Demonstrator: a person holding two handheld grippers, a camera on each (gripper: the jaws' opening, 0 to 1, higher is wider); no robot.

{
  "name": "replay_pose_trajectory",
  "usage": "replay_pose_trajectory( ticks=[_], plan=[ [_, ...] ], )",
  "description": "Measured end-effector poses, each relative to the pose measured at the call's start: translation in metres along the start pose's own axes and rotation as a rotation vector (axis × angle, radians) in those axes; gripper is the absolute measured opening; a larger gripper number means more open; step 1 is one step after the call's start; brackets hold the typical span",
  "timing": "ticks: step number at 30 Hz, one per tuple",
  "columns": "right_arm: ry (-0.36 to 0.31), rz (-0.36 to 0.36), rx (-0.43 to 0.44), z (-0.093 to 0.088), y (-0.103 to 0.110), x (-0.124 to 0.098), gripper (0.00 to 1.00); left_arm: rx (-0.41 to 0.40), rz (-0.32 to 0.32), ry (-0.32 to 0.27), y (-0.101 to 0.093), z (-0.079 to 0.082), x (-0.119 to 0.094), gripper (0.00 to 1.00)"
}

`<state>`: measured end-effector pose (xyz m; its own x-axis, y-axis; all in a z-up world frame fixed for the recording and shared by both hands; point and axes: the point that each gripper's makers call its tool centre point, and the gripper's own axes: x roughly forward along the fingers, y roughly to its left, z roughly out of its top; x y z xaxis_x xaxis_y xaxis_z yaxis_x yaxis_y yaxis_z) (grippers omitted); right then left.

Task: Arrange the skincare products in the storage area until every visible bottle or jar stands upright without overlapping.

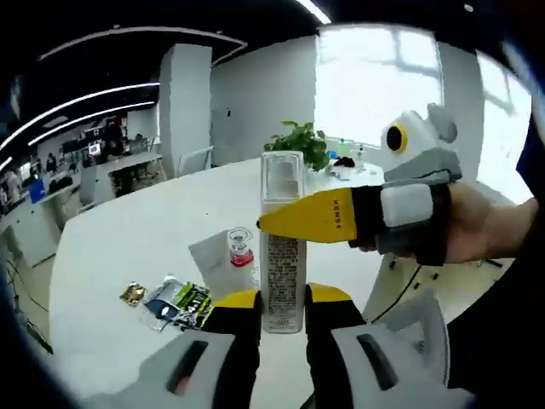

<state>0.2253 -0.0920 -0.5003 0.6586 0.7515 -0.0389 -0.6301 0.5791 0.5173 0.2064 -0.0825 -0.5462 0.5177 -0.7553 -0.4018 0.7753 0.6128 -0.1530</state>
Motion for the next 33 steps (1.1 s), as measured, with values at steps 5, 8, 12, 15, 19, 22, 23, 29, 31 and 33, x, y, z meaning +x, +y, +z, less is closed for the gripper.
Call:
replay_pose_trajectory(
  ticks=[5,8,12,15,19,22,23,29,31,33],
  plan=[
    [0.009,0.108,-0.155,0.005,0.026,0.002,0.22,-0.045,-0.21,-0.033,-0.009,0.008,-0.016,0.19],
    [0.033,0.178,-0.215,0.004,0.04,0.0,0.23,-0.059,-0.319,-0.058,-0.011,0.007,-0.024,0.19],
    [0.058,0.269,-0.32,-0.001,0.057,-0.005,0.22,0.028,-0.437,-0.071,-0.023,0.007,-0.03,0.19],
    [0.067,0.311,-0.361,-0.003,0.063,-0.007,0.22,0.08,-0.502,-0.064,-0.029,0.002,-0.031,0.19],
    [0.123,0.334,-0.422,-0.007,0.064,-0.008,0.22,0.154,-0.532,-0.048,-0.033,-0.005,-0.024,0.19],
    [0.176,0.317,-0.539,-0.013,0.059,-0.008,0.22,0.188,-0.528,-0.048,-0.033,-0.009,-0.016,0.18],
    [0.192,0.311,-0.551,-0.016,0.059,-0.007,0.21,0.198,-0.521,-0.043,-0.033,-0.011,-0.013,0.18],
    [0.329,0.237,-0.667,-0.043,0.037,-0.001,0.21,0.304,-0.461,0.006,-0.031,-0.034,0.013,0.18],
    [0.357,0.225,-0.669,-0.053,0.029,0.002,0.21,0.322,-0.45,0.035,-0.029,-0.042,0.018,0.18],
    [0.372,0.211,-0.667,-0.06,0.021,0.005,0.21,0.33,-0.43,0.054,-0.014,-0.057,0.024,0.17]
  ],
)
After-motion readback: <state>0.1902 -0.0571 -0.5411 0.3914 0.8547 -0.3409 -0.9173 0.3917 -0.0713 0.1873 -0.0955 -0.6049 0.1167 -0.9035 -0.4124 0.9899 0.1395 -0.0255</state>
